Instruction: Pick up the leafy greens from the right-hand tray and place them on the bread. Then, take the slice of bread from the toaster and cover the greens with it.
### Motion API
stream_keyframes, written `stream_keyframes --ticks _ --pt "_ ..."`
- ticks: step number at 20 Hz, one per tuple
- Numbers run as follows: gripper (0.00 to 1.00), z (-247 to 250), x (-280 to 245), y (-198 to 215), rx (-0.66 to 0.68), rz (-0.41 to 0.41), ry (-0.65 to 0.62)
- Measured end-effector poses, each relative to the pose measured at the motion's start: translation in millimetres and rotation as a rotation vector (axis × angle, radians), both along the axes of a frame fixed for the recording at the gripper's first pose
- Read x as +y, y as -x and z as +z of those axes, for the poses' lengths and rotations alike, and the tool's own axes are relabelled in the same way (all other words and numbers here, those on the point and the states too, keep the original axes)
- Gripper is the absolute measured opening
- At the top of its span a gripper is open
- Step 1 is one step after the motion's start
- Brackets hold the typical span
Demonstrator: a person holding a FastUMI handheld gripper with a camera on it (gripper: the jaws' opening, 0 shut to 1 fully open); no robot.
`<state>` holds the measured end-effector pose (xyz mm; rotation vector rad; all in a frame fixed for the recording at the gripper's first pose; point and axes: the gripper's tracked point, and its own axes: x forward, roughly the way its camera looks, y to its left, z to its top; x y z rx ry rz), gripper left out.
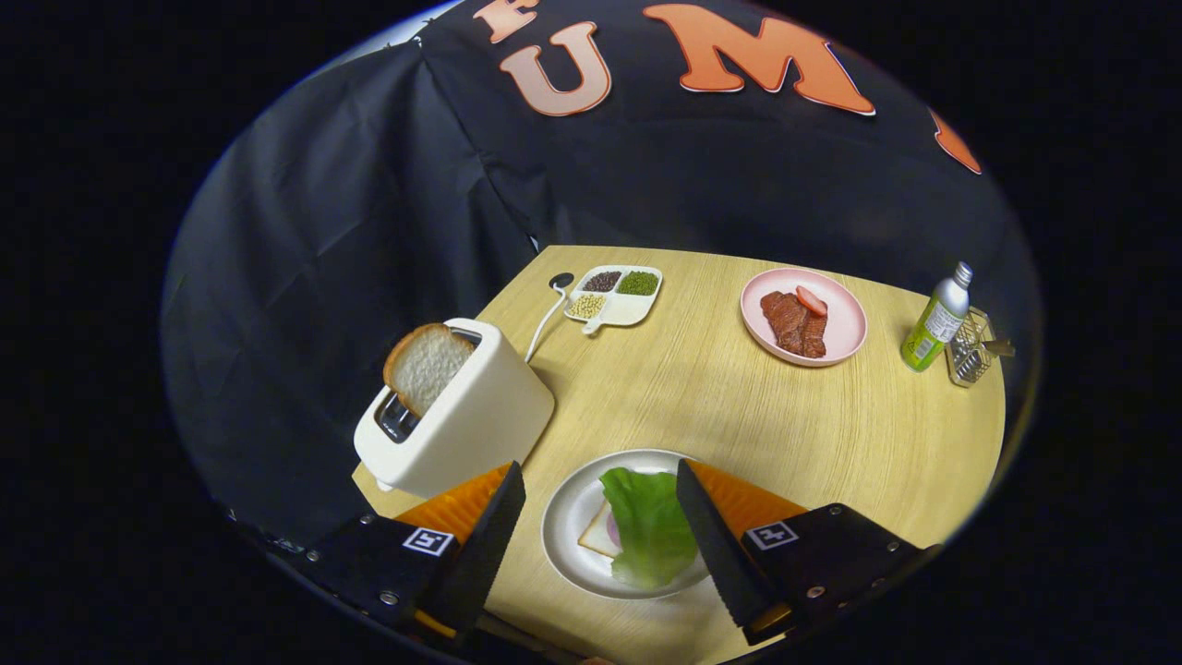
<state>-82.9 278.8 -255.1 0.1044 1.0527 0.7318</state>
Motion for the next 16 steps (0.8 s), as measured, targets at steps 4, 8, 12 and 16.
stream_keyframes --ticks 4,8,12,16 --pt "0.97 23.8 28.2 -1.2 0.011 0.005 0.037" --pt "0.97 46.3 66.9 -2.1 0.021 0.021 0.062" --pt "0.96 57.4 112.5 -6.2 0.024 0.058 0.083" --pt "0.95 59.9 148.0 -2.0 0.064 0.074 0.103"
